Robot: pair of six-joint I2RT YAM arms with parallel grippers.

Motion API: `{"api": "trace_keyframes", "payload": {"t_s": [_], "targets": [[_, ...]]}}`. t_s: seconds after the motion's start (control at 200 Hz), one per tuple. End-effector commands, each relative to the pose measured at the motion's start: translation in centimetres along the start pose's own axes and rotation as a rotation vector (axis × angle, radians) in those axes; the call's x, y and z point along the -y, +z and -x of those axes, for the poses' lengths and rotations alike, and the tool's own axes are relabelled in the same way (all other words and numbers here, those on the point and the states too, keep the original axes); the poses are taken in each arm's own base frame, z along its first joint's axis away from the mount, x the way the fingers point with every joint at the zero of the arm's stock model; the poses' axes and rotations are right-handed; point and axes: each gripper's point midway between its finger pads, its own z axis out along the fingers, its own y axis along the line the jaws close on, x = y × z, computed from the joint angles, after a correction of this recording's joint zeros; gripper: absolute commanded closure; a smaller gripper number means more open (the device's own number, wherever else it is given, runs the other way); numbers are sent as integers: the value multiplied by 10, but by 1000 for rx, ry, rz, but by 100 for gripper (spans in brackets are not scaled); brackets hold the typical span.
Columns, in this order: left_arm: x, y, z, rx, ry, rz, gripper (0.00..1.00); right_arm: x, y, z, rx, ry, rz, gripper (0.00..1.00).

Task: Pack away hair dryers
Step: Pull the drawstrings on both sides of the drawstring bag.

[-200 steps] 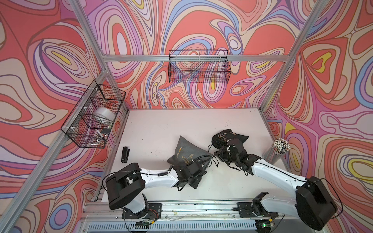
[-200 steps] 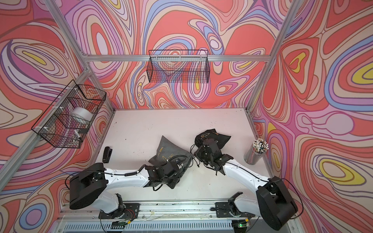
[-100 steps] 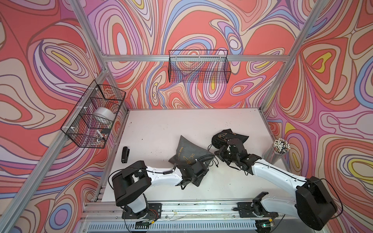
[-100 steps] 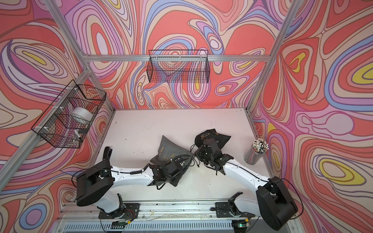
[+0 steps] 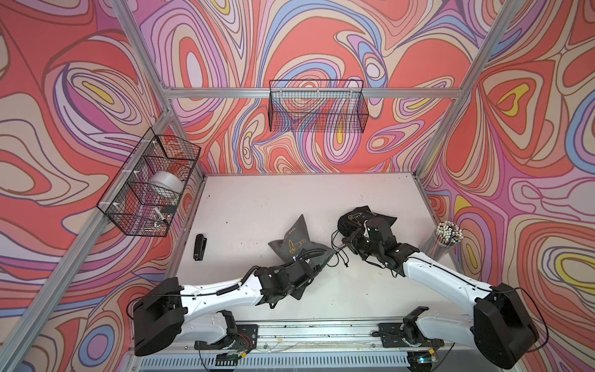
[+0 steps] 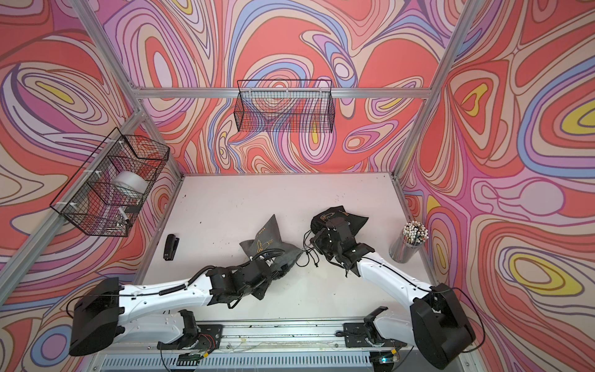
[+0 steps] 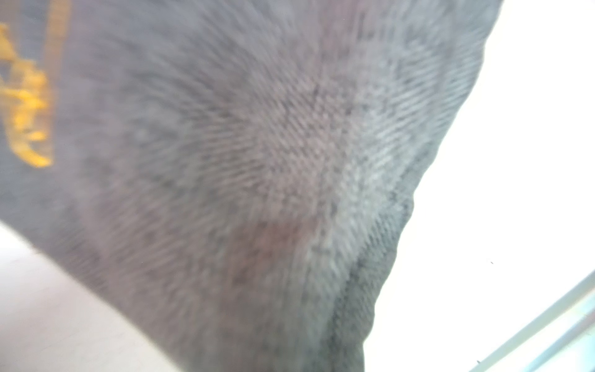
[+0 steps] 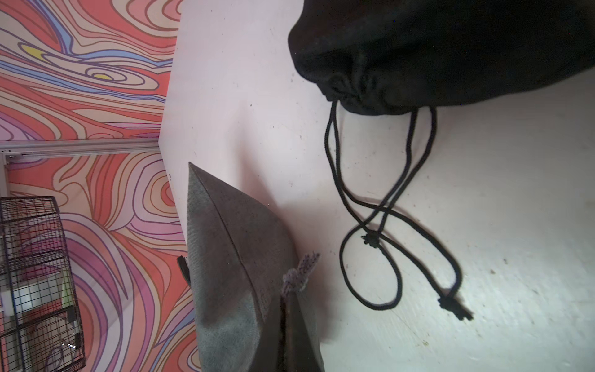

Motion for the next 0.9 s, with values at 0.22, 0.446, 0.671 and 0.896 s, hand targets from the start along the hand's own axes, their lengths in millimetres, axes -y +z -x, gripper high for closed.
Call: {"api": "trace_keyframes", "payload": {"t_s": [0.22,0.446,0.671,0.896], "targets": [[-41,-32,-10,-37,29,88,100,-20,-12,27,93,46,34,100],[-39,-33,3,-48,48,56,100,-18,-5,27,79,61,31,100],[-23,-3,12,-100,90,20,100,-16,15,17,20,81,66,100],[-11,32,11,-158,102,23,100,-11,16,17,25,72,57,100]]}}
